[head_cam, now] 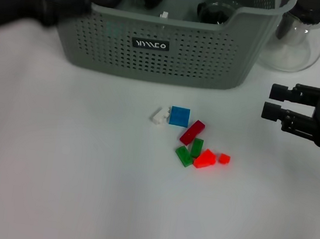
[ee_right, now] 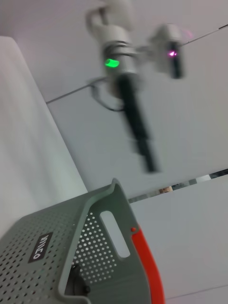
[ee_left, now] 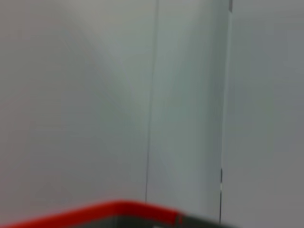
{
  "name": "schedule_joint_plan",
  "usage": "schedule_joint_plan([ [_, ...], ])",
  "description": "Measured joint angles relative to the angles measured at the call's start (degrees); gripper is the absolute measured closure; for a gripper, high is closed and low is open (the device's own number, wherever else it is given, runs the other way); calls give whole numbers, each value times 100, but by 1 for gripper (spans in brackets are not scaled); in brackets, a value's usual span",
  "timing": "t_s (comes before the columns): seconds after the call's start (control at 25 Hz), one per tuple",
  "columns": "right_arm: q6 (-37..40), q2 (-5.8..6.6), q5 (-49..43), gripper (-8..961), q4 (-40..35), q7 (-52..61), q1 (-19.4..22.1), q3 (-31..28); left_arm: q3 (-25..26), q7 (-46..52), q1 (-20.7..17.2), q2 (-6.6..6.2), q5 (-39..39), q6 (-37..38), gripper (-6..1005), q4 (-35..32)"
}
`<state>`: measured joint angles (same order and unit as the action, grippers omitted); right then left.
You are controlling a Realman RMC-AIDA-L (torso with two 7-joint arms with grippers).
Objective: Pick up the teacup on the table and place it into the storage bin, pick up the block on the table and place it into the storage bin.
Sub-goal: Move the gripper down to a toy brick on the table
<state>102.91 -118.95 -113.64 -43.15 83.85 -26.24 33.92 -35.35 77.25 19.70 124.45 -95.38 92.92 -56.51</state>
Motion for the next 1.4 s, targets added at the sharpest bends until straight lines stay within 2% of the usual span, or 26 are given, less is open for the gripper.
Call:
schedule_joint_plan([
  [0.12,-50,10,0,418,0,10,6,1,218,-1324,-103,-12,-277,67,265,1171],
  [0.24,-62,18,0,418,0,74,4,5,229,-2244,-94,0,-588,-157,273,1961],
  [0.36,-60,32,0,418,0,164,-8,27,107,-2642,45,-4,-780,-475,290,2589],
  [0.56,-60,38,0,418,0,175,-13,46,-420,-3163,420,2,-870,-1418,318,3470],
  [0.76,-48,39,0,418,0,181,-20,46,-448,-3721,907,25,-832,-2327,375,4276],
  [0.96,-42,39,0,418,0,183,2,45,-292,-4257,1147,35,-488,-2898,433,4795],
  [1.4,-30,39,0,419,0,184,2,51,-168,-4455,1183,36,-456,-3242,433,4960],
])
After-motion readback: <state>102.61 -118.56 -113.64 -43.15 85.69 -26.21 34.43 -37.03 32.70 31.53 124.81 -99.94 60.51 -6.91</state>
